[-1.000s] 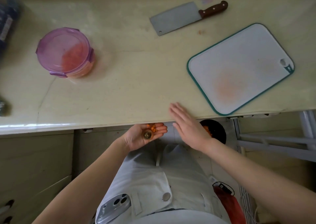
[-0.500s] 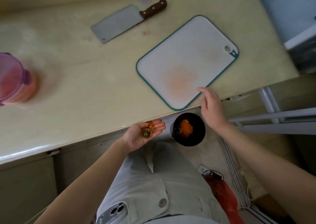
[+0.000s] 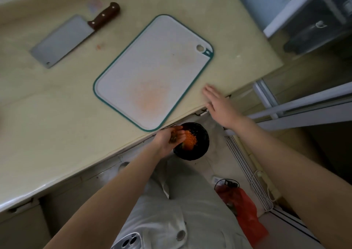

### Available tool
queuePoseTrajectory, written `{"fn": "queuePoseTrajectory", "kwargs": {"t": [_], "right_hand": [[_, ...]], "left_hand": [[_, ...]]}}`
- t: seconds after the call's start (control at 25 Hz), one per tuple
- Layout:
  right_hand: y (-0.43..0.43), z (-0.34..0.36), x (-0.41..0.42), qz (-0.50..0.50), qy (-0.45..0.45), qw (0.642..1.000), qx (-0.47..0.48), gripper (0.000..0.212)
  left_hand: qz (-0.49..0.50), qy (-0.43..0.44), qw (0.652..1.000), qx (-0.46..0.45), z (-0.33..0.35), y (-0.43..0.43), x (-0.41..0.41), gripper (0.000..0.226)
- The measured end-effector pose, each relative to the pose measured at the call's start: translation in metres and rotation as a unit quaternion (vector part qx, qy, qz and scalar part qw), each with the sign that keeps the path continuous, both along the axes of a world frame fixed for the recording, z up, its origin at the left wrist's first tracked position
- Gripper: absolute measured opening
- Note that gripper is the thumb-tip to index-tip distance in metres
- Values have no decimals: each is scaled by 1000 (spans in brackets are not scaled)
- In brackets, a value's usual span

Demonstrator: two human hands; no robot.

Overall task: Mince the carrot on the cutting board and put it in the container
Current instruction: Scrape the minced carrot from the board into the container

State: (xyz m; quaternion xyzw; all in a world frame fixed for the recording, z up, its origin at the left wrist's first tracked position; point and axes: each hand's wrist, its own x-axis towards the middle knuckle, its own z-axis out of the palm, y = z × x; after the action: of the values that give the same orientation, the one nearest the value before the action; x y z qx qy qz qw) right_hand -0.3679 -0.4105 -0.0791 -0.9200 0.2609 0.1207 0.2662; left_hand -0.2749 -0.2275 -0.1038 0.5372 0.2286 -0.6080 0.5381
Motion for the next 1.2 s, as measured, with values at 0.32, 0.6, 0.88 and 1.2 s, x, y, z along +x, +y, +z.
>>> {"fn": "queuePoseTrajectory", "kwargs": {"t": [0.32,0.6,0.88,1.2], "right_hand": [[-25,-3,-14,22,-18,999,41,51],[-33,2,-20,-4,-24,997,72,50],[-33,-1,-18,-5,-27,998,64,49],[-20,2,-12,-32,-30,998,33,48]], "left_hand": [[-205,-141,966,76,-27,-81,-40,37],[-331,-113,935,59,-25,-105,-62,64],[-393,-462,795,1,-11,-92,-45,29],[-398,-716,567,-84,32,-45,-17,31]]}}
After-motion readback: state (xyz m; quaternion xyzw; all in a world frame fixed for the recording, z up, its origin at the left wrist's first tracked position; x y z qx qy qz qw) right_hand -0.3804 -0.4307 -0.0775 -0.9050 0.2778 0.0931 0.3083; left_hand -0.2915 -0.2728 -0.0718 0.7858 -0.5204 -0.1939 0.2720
